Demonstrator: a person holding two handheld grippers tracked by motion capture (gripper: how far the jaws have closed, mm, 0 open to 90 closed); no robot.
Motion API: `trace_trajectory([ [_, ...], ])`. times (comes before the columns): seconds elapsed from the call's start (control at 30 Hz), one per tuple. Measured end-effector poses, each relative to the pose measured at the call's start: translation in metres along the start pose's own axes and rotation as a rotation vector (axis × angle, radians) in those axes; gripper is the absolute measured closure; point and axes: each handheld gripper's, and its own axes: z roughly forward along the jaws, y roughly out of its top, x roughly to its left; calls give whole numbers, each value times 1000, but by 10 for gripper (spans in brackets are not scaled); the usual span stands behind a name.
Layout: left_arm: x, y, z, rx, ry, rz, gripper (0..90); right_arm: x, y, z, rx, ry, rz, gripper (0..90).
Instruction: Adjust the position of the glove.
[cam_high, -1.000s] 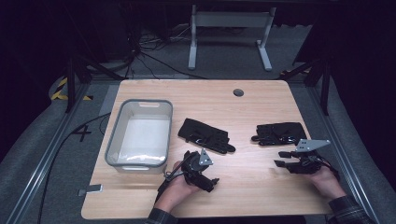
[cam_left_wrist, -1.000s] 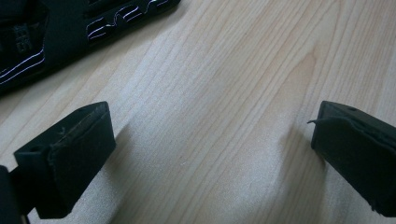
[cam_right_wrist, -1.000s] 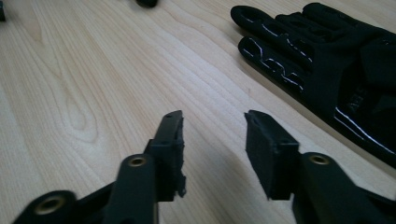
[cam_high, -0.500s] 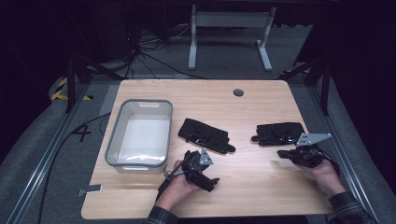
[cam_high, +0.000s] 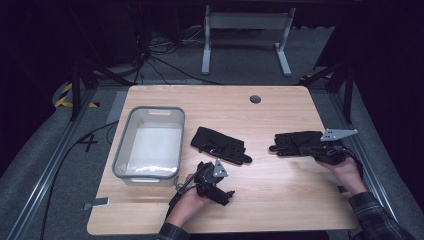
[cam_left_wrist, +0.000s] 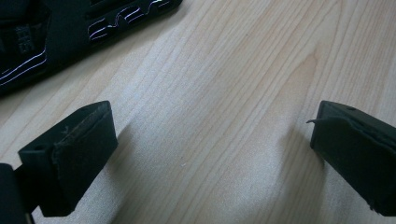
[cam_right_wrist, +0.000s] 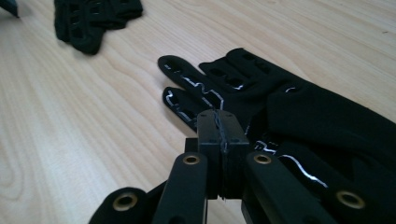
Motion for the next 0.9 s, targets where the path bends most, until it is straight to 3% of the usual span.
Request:
trace_trajectory([
  [0.27, 0, 0, 0, -1, 0, 0, 4, -16, 1, 7, 21, -45, 20, 899],
  [0.57, 0, 0, 0, 0, -3, 0, 2, -25, -9, 11, 59, -55, 37, 900],
  [0.7, 0, 0, 0, 0, -3, -1, 2, -25, -14, 16, 97, -57, 35, 900],
  [0.9, 0, 0, 0, 0, -3, -1, 2, -22, -14, 16, 103, -49, 27, 900],
])
